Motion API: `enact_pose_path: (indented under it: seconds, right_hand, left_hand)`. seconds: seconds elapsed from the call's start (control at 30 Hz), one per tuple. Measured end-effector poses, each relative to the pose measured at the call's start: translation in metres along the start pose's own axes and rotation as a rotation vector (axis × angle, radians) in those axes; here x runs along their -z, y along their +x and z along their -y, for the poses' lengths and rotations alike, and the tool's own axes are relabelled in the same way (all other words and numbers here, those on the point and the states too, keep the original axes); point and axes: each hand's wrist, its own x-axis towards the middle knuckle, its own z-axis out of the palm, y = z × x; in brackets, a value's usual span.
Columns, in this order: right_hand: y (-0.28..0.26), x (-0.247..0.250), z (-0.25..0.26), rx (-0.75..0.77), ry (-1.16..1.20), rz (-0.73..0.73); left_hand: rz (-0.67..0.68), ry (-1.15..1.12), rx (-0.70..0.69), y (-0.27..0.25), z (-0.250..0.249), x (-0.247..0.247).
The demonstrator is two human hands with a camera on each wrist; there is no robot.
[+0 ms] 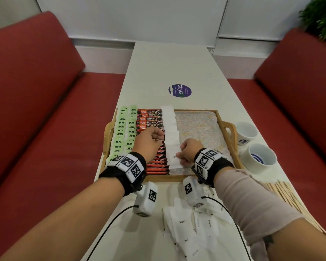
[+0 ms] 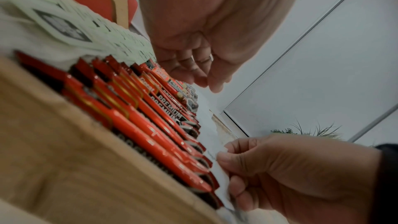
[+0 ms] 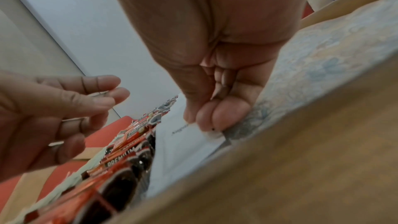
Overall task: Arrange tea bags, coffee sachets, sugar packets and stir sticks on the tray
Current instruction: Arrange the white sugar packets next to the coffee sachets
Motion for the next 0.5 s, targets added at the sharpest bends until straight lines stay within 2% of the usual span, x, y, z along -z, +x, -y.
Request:
enact_pose_path:
  seconds: [0.07,0.17,0.23,0.37,0.5]
  right_hand:
    - [-0.001,-0.003,0.002,0.010,-0.033,-0.011]
    - [-0.001,-0.005,0.002,0.089,-0.297,-0.048]
    - [-0.009,0.000,0.002,0.147,-0.387,-0.057]
    - [-0.027,0.012,-0.003,0.267,-0.418,-0.084]
    - [-0.050,0.018,-0.018,0.318,-0.394,-0.072]
  left_hand:
    - [0.004,-0.005,0.006,-0.001,0.000,0.000]
    - [0.009,-0.016,0.006,-0.004,-0.002,0.000]
    - [0.017,-0.023,-0.001,-0.010,-0.004,0.000]
    - [0.043,-0.017,-0.013,-0.029,-0.007,0.000]
    - [0.112,0.009,-0.003,-0.054,-0.009,-0.004]
